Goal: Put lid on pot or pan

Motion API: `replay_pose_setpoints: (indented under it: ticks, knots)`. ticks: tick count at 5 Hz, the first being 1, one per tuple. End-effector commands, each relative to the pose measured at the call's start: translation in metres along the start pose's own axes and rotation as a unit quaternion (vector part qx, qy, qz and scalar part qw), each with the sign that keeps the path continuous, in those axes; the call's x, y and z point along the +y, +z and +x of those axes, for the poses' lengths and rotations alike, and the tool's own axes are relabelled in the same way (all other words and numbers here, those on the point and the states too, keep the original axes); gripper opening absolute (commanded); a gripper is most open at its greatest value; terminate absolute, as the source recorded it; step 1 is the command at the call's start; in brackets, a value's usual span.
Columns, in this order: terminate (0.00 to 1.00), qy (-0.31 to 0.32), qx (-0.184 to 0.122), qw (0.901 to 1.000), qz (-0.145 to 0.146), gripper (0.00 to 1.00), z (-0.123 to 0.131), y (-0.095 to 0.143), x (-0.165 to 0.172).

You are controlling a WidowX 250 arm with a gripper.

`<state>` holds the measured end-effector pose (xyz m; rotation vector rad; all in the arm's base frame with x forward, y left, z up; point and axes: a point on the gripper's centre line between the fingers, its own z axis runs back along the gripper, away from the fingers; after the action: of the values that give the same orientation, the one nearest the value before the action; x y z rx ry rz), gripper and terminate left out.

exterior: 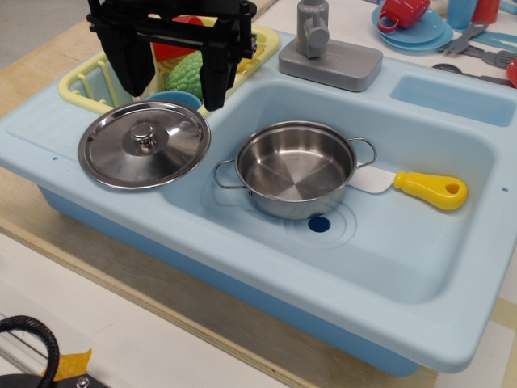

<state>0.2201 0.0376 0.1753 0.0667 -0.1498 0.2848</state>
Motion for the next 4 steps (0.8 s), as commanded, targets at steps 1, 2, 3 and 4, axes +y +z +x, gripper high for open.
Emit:
replay_pose_setpoints:
  ticks: [1,2,3,4]
  knots:
    - [0.0,0.0,0.0,1.0,0.0,1.0,0.0,0.0,0.0]
    - [0.0,0.005,0.006,1.0,-0.003,1.0,0.004,-0.007,0.01]
    - [0.0,0.023,0.012,0.9997,-0.001,1.0,0.006,-0.014,0.016]
    - [0.0,0.033,0.023,0.9992,-0.002,1.0,0.005,-0.022,0.022]
